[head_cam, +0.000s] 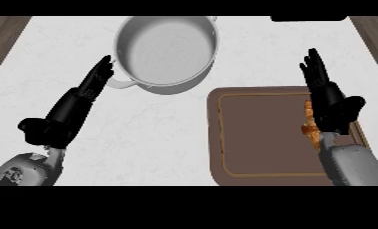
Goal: Pick the croissant from the tray and place it in the pot
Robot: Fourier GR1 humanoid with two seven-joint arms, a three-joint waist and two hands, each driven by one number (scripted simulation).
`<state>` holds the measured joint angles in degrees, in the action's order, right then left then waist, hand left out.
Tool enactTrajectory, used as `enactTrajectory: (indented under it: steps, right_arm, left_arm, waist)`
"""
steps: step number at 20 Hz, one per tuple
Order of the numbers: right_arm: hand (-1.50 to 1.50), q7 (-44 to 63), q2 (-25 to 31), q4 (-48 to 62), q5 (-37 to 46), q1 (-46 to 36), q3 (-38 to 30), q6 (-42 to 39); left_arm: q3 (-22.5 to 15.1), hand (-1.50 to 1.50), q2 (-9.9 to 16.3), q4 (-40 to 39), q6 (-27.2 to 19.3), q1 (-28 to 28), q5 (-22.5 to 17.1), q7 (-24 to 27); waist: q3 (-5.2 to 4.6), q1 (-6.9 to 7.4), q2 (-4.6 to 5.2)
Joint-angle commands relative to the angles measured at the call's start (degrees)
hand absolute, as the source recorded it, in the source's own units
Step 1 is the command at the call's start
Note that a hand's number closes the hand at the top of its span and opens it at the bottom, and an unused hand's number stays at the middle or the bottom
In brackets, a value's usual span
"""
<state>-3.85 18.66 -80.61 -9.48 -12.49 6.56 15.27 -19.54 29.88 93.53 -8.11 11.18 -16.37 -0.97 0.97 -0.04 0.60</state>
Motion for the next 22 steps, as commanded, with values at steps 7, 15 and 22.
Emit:
enactTrajectory:
  steps: [7,15,22]
  right_arm:
    - [-1.50,2.86,24.10,11.93,16.16,8.80,-7.18,2.80]
    - [-1.50,19.94,23.87,7.22,28.11,8.83,2.69,5.45]
    - [-1.50,46.65,30.75,-17.97,28.25,7.60,4.96,-8.50]
  left_arm:
    - [-0.21,0.00,-6.62,-2.46,0.18,-4.74,-7.81,-5.89]
    - [-1.32,0.00,-8.33,1.51,0.92,-8.60,-10.63,-9.95]
    - [0.33,0.00,-8.27,0.79,2.39,-10.32,-11.20,-9.52]
  waist:
    - [-2.48,-2.82,2.36]
    - [-1.13,0.06,-0.84]
    - [-1.22,-0.72,-1.16]
